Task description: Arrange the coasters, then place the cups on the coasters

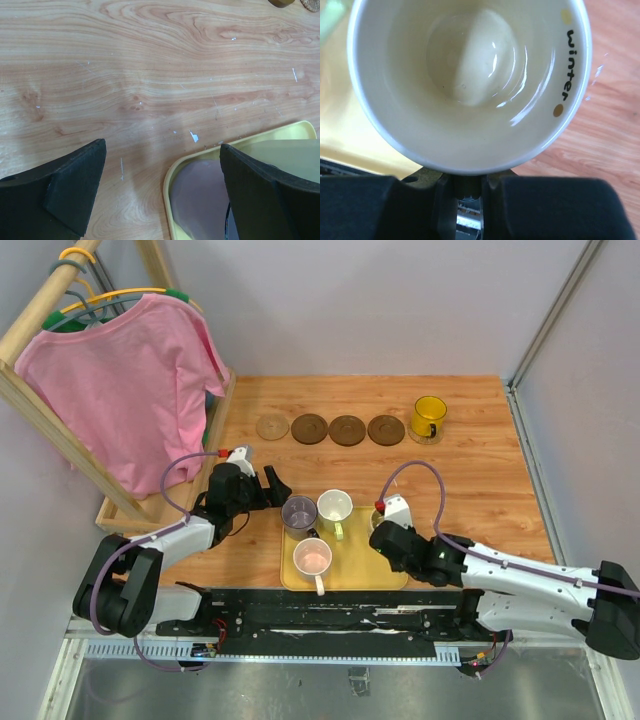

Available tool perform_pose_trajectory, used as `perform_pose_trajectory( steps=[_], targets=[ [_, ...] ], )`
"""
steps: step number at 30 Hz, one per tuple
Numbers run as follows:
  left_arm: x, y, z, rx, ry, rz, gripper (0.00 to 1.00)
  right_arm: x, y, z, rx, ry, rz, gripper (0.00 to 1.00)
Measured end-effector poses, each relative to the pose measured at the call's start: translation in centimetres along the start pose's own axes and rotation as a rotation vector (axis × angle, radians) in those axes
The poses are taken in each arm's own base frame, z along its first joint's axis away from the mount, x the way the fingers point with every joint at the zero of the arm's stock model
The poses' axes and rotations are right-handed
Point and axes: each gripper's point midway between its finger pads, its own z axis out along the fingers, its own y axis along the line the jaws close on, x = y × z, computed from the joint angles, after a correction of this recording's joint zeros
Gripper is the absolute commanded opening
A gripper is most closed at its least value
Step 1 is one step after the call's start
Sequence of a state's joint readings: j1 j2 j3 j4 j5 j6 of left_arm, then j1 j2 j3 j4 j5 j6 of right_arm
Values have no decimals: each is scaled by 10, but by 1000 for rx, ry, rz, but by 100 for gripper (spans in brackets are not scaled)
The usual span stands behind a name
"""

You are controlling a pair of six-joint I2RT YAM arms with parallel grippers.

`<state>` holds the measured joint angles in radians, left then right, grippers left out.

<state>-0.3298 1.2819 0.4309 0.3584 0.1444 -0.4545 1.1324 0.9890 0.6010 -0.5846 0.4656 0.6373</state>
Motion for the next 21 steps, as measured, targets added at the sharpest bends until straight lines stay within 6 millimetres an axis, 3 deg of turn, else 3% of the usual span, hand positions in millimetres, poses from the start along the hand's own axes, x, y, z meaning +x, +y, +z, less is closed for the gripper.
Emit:
perform_pose_trajectory(
  steps=[10, 17, 21],
  targets=[
    [0, 0, 1, 1, -2, -3, 100, -76, -19, -9, 150, -152, -15, 1],
    [-1, 2, 1, -8, -3, 1, 100, -122, -67, 19, 238, -147, 101, 1],
    [-3, 2, 1, -17, -6, 4, 100, -148, -85, 41, 250, -117, 116, 1]
  ],
)
